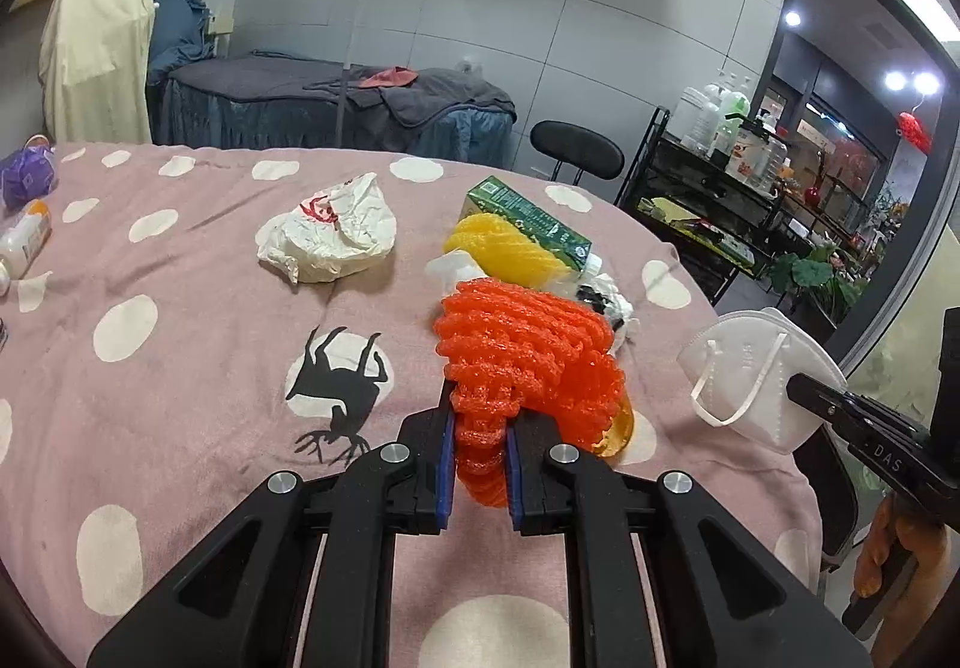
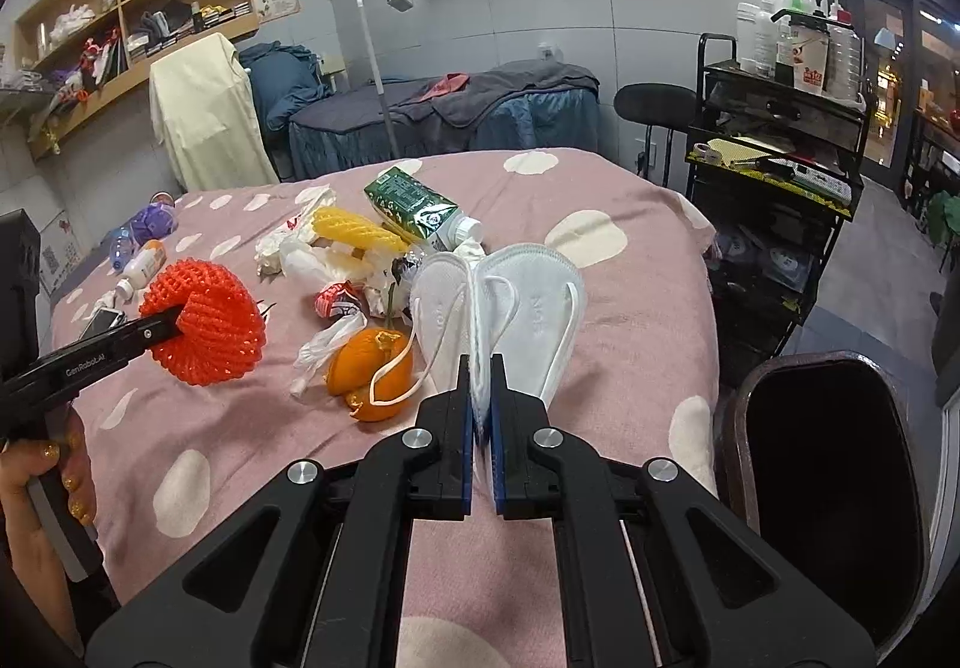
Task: Collect trash
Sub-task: 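Grasp the orange mesh net with the left tool while the right tool grasps the white mask, then carry the mesh net and mask over the trash bin with both tools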
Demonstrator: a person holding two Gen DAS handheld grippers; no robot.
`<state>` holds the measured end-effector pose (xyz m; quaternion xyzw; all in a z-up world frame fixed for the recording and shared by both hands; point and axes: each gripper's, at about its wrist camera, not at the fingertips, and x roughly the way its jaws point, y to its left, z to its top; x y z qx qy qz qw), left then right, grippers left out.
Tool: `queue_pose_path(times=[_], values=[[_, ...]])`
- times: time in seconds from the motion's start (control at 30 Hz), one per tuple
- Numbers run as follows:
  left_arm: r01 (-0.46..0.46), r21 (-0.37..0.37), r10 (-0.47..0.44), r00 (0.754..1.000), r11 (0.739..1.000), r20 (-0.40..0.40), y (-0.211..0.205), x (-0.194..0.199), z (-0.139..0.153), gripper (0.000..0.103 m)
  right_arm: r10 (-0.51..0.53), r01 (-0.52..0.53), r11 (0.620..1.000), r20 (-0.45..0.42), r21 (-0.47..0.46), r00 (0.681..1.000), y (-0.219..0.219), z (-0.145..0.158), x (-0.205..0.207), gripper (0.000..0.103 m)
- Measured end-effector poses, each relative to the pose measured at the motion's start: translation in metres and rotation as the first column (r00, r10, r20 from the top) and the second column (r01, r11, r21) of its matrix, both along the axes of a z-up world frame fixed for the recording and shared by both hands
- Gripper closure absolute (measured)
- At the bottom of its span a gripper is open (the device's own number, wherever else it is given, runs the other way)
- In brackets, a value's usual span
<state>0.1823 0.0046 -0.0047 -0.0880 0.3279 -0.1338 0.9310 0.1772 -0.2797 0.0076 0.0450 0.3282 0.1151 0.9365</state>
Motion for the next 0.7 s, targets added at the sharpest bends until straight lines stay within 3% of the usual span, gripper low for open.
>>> queue_pose_path(times=[0.43,0.7], values=[[0.076,-0.051,-0.073,0.995,0.996,0.063,-0.048,-0.026,0.012,0.090,-0.115,0.112,0.993,0.083,0.039,0.990,-0.050,0.012,-0.050,0.098],[0.160,-0.066,-0.155,0.985,0.985,0.079,-0.085,-0.032,0.017,0.090,-0.235,0.233,0.972,0.097,0.032,0.967,-0.093,0.011,-0.070,0.098]])
